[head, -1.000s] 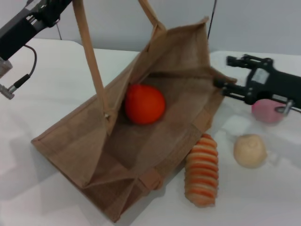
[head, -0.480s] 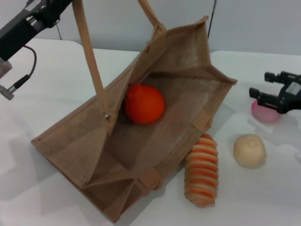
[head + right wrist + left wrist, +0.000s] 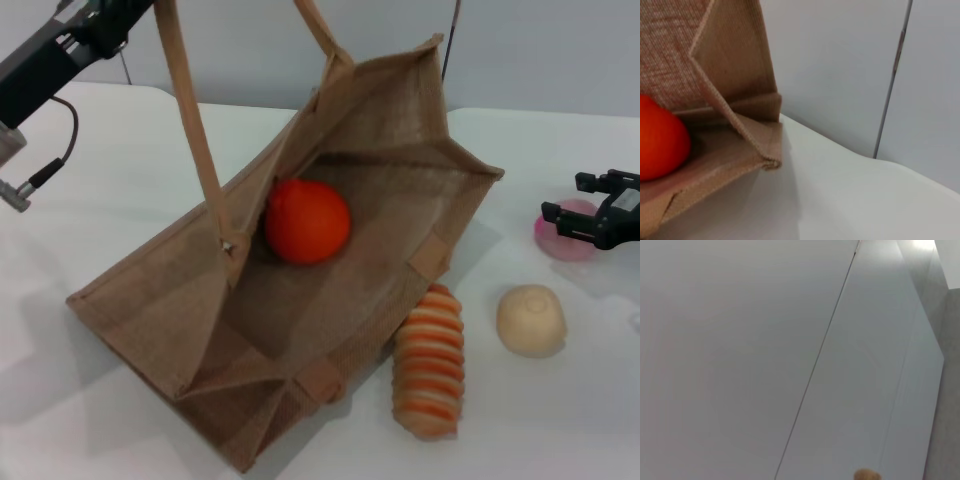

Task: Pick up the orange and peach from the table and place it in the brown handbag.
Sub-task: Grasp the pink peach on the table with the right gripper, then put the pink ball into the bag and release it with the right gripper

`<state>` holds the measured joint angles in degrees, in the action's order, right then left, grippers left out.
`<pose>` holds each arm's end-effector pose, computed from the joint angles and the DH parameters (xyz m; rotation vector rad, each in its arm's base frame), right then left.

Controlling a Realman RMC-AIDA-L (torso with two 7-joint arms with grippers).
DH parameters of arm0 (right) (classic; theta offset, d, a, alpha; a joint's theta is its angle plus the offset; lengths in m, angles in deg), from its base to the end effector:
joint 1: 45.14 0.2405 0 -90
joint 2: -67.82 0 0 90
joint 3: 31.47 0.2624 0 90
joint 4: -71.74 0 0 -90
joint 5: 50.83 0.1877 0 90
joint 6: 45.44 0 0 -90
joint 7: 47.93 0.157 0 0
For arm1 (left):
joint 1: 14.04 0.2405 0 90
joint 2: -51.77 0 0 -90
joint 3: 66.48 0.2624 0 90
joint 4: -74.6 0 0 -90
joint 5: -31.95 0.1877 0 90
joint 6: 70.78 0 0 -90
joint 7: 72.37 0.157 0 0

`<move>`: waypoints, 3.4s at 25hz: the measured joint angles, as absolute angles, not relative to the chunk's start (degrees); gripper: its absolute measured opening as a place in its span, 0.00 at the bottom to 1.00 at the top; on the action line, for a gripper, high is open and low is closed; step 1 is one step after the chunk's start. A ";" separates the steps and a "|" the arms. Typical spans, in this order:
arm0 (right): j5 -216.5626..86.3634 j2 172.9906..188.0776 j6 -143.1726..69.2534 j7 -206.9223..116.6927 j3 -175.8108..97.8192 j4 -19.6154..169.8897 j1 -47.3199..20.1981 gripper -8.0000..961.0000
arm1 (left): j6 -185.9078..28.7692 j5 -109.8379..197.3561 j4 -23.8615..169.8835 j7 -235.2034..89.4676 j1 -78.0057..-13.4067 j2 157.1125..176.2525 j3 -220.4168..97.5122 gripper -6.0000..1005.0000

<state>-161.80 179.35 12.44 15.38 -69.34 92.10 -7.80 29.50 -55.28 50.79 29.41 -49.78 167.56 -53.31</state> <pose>0.3056 0.3948 0.0104 -2.3746 0.5278 0.2815 -0.2127 0.3544 0.0803 -2.0842 -0.5816 -1.5687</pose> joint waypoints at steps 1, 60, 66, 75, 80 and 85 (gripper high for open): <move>-162.00 179.35 12.41 15.41 -69.35 92.10 -7.79 0.80 | 29.50 -55.33 50.79 29.40 -49.74 167.57 -53.31 0.13; -172.89 181.98 14.86 25.81 -68.21 99.01 -7.25 0.51 | 29.42 -55.12 50.78 29.41 -49.37 167.51 -53.30 0.13; -172.80 183.41 20.11 26.61 -66.78 105.07 -9.60 0.49 | 29.42 -55.11 50.78 29.41 -49.37 167.52 -53.30 0.13; -170.17 183.37 33.89 24.48 -64.46 108.43 -9.24 0.47 | 28.72 -54.84 50.78 29.41 -49.78 167.66 -53.18 0.13; -170.15 183.47 40.35 22.03 -65.56 107.43 -5.90 0.47 | 28.62 -54.84 50.78 29.41 -50.58 167.75 -52.82 0.13; -170.12 183.53 40.52 21.43 -71.75 103.73 -1.02 0.46 | 28.60 -54.76 50.78 29.41 -51.28 167.81 -52.56 0.13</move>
<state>-170.12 183.53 40.52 21.43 -71.75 103.73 -1.02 28.60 -54.76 50.78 29.41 -51.28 167.81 -52.56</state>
